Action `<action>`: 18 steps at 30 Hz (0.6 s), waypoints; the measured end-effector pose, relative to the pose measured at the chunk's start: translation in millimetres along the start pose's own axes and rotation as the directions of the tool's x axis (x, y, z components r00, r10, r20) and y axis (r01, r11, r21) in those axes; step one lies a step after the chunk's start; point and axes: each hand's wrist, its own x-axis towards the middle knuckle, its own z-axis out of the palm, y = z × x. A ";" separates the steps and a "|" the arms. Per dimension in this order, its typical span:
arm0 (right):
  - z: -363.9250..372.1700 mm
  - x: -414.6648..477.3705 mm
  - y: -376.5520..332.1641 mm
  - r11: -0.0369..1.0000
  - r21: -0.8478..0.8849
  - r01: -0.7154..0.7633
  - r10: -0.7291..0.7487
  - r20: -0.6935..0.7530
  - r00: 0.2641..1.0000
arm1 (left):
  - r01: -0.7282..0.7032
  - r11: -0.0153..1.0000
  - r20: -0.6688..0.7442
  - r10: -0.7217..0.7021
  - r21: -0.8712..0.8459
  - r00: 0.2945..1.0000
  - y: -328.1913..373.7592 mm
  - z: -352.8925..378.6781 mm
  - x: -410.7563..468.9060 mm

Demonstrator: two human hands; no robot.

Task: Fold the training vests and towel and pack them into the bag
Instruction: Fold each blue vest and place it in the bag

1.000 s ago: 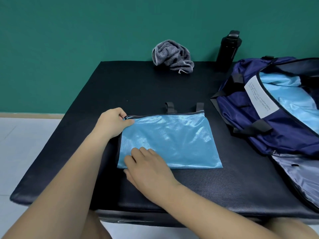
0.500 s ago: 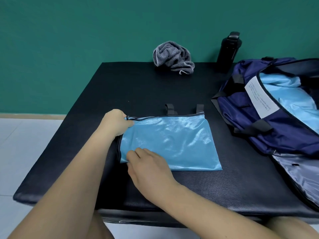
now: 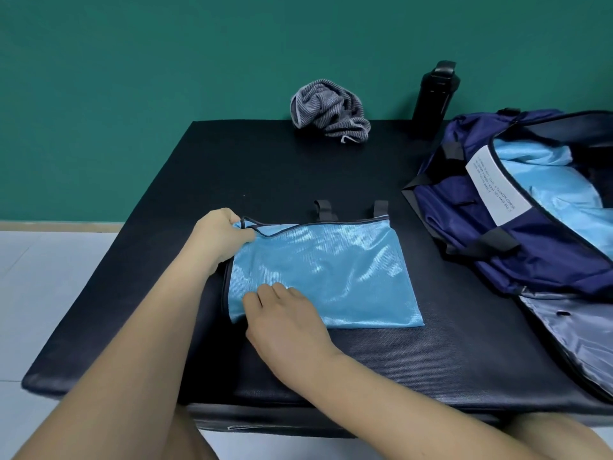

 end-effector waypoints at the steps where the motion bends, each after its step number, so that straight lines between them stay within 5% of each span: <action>1: -0.1 0.3 0.5 1.000 -0.001 -0.005 0.005 0.004 1.000 | 0.004 1.000 0.011 -0.004 0.013 1.000 -0.7 -1.4 0.3; 6: -0.4 -1.2 -0.5 1.000 0.029 -0.009 0.009 -0.015 1.000 | 0.029 0.995 0.101 -0.039 0.094 0.994 -1.5 -3.5 0.5; 11: -7.0 -0.9 1.6 0.992 0.121 -0.040 0.050 -0.074 0.996 | 0.040 0.999 0.099 -0.039 0.000 0.994 2.1 -5.2 -1.7; 18: -37.2 1.4 1.7 0.883 0.456 -0.109 0.100 0.045 0.994 | 0.122 0.980 0.050 -0.116 -0.155 0.992 -16.0 -31.1 -8.0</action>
